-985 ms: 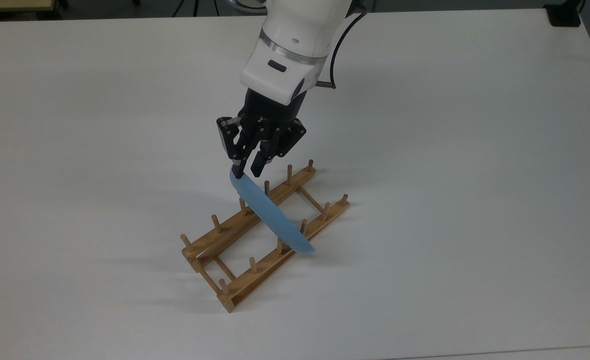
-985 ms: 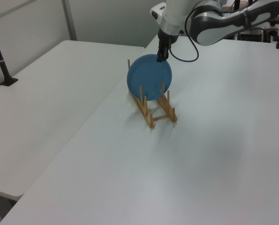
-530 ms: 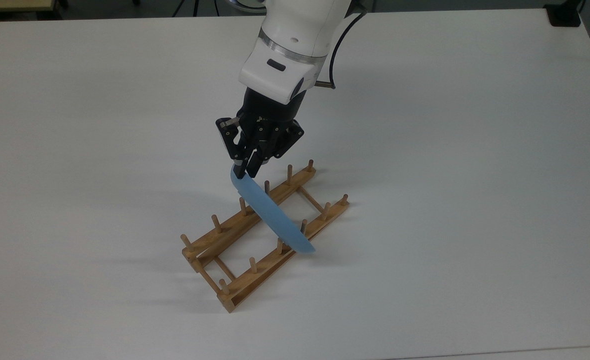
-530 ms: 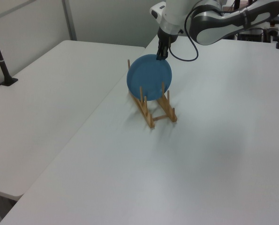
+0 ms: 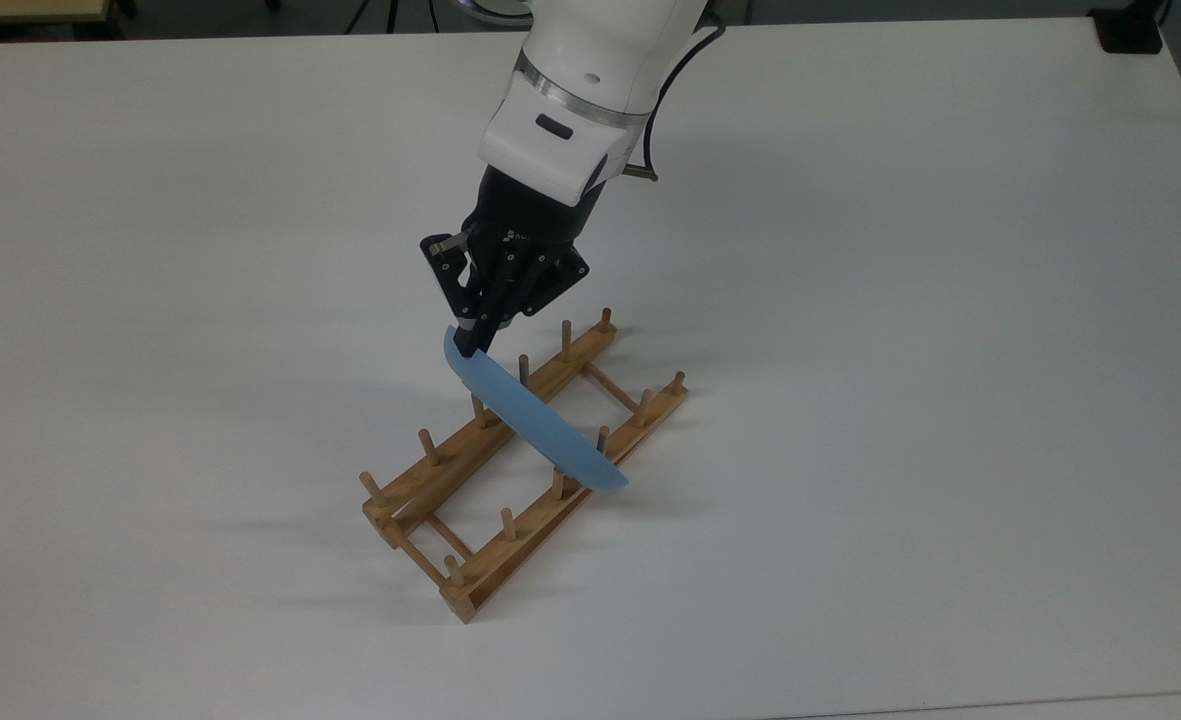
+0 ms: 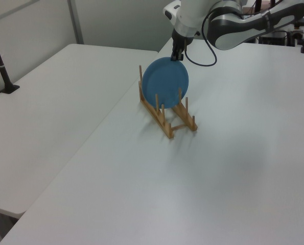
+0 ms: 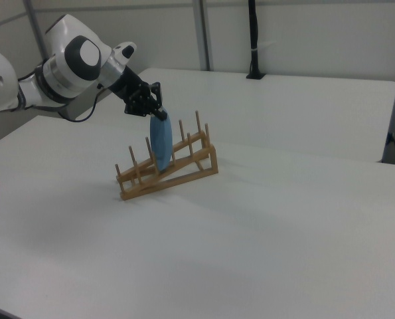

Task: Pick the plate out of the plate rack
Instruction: 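Lift the blue plate up and out of the rack slots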

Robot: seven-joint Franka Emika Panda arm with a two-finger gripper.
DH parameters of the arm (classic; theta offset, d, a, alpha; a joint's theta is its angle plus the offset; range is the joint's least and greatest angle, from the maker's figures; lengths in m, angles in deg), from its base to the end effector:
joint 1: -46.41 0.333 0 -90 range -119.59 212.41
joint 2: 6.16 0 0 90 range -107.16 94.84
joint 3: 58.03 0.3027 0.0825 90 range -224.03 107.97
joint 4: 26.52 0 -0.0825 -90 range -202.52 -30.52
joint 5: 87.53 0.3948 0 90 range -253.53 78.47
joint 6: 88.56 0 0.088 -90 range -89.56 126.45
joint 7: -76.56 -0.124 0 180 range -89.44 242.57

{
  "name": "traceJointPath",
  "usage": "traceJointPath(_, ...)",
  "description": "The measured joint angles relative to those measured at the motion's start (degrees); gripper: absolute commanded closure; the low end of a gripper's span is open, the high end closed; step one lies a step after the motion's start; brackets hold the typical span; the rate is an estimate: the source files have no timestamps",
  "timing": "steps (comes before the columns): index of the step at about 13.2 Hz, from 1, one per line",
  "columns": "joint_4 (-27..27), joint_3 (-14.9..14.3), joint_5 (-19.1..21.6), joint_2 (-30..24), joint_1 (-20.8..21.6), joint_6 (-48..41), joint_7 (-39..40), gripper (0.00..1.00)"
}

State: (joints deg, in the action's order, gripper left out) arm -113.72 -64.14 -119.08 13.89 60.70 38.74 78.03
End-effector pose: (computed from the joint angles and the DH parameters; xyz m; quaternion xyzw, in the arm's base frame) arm 0.7046 0.0871 0.4729 0.9282 0.2093 0.1818 0.2483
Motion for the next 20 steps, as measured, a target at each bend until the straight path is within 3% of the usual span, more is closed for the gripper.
traceJointPath(5,0.7,-0.2,-3.8,-2.1,-0.2,0.0,-0.1,1.00)
traceJointPath(11,0.9,-0.5,-3.1,-5.8,-1.9,0.0,-0.1,1.00)
traceJointPath(16,0.9,-0.6,10.9,-6.4,-5.6,-2.0,1.3,1.00)
traceJointPath(20,0.6,-0.6,24.9,-8.5,-8.2,-14.6,16.3,1.00)
